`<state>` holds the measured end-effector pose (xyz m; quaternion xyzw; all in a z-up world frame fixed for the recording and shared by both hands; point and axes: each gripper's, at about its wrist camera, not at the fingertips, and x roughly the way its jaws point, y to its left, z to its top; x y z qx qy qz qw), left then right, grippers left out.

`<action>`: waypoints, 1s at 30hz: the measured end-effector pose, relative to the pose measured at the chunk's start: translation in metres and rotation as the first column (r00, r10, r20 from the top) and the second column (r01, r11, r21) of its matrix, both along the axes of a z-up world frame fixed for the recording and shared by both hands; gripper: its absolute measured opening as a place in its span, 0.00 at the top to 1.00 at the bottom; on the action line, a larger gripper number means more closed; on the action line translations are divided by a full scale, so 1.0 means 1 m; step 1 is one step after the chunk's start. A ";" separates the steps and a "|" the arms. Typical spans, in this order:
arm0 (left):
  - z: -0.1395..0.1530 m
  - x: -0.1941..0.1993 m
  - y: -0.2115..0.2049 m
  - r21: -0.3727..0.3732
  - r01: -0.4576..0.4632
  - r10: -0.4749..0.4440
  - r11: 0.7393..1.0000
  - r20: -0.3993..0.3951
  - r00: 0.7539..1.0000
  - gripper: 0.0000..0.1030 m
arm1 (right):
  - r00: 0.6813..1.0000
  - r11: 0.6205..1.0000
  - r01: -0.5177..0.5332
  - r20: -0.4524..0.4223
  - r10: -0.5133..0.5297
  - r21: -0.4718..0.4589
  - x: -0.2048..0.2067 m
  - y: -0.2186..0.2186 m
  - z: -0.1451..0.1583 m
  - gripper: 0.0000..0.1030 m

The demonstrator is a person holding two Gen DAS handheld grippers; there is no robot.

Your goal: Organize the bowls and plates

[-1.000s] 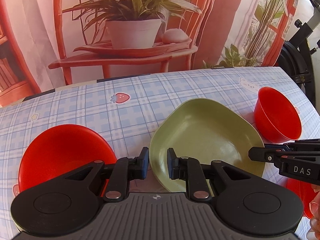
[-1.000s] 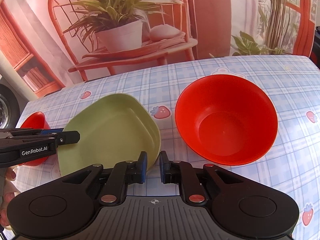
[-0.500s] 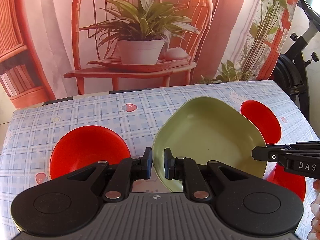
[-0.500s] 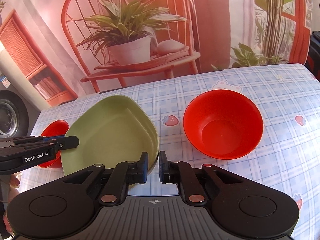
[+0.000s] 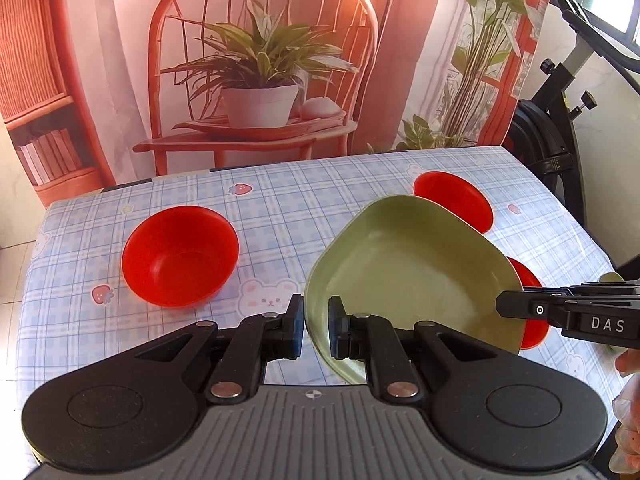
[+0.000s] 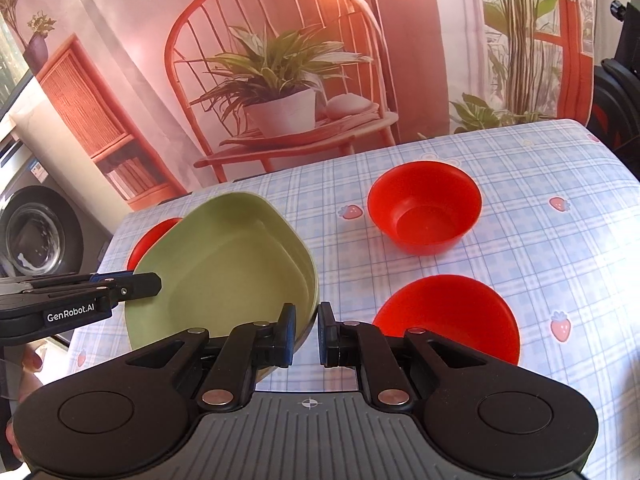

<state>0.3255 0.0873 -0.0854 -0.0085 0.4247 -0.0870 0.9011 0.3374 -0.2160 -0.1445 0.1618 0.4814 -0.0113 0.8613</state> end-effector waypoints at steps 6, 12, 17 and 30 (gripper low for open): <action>-0.009 -0.044 -0.006 -0.020 -0.010 0.010 1.000 -0.011 1.000 0.87 | 1.000 1.000 -0.018 -0.002 0.018 -0.018 -0.046 0.006 -0.002 0.90; -0.024 -0.069 -0.017 -0.005 -0.013 0.013 1.000 -0.059 0.998 0.87 | 1.000 1.000 0.005 -0.018 -0.005 -0.003 -0.075 0.003 -0.015 0.90; -0.036 -0.085 -0.023 -0.042 -0.023 0.019 0.999 -0.092 0.996 0.87 | 0.999 1.000 0.024 -0.025 -0.025 -0.015 -0.087 -0.002 -0.023 0.89; -0.053 -0.098 -0.020 -0.058 -0.071 0.061 0.996 -0.156 0.986 0.86 | 0.999 0.999 -0.011 -0.032 0.010 -0.047 -0.083 0.008 -0.039 0.89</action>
